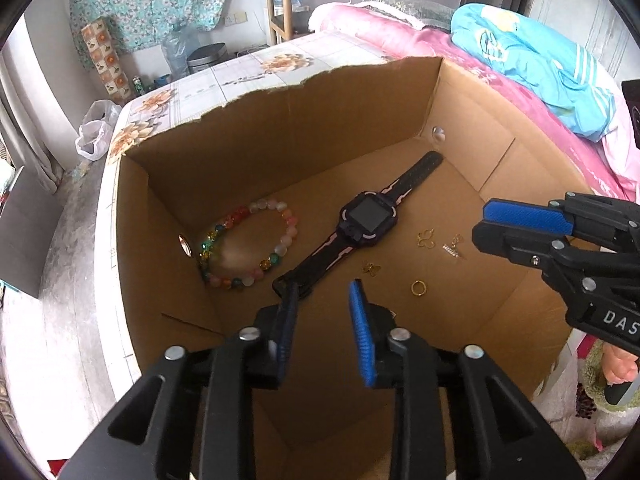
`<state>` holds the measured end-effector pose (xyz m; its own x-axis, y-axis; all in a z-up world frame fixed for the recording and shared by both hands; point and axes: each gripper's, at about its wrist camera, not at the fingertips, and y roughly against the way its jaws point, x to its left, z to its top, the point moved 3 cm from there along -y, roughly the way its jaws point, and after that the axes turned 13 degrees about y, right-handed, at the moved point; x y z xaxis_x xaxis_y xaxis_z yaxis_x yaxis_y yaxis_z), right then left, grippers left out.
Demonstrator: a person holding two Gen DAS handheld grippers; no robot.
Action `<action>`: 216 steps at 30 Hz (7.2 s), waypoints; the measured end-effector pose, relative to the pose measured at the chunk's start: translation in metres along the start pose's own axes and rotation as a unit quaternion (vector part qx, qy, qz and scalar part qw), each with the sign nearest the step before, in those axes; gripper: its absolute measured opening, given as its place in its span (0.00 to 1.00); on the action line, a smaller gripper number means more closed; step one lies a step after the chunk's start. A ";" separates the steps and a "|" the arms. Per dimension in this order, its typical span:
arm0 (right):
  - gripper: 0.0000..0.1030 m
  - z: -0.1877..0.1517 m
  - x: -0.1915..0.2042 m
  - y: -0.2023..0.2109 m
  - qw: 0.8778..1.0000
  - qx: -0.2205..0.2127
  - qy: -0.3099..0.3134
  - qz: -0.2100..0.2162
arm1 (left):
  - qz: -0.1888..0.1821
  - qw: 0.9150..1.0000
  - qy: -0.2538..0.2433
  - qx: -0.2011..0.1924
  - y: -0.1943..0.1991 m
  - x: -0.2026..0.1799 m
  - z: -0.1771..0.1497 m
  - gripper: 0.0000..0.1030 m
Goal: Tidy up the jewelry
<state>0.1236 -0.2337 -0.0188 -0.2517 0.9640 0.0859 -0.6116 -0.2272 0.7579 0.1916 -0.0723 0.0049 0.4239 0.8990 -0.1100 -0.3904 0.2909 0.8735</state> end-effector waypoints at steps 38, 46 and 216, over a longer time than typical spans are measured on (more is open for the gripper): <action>0.36 -0.114 -0.018 0.110 0.995 -0.033 -0.034 -0.083 | -0.065 0.996 -0.033 -0.057 0.055 -0.050 -0.134 0.78; 0.36 -0.141 -0.019 0.061 0.993 0.043 -0.041 -0.105 | 0.006 1.000 -0.009 0.017 0.000 -0.056 -0.136 0.78; 0.07 0.024 -0.075 0.001 0.995 0.060 0.081 0.026 | -0.077 0.995 0.047 -0.045 0.060 0.026 -0.001 0.44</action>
<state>0.1597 -0.3026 -0.0088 -0.4041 0.9142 0.0295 -0.5037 -0.2493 0.8271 0.1787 -0.0311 0.0539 0.4072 0.8669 -0.2874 -0.3994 0.4520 0.7976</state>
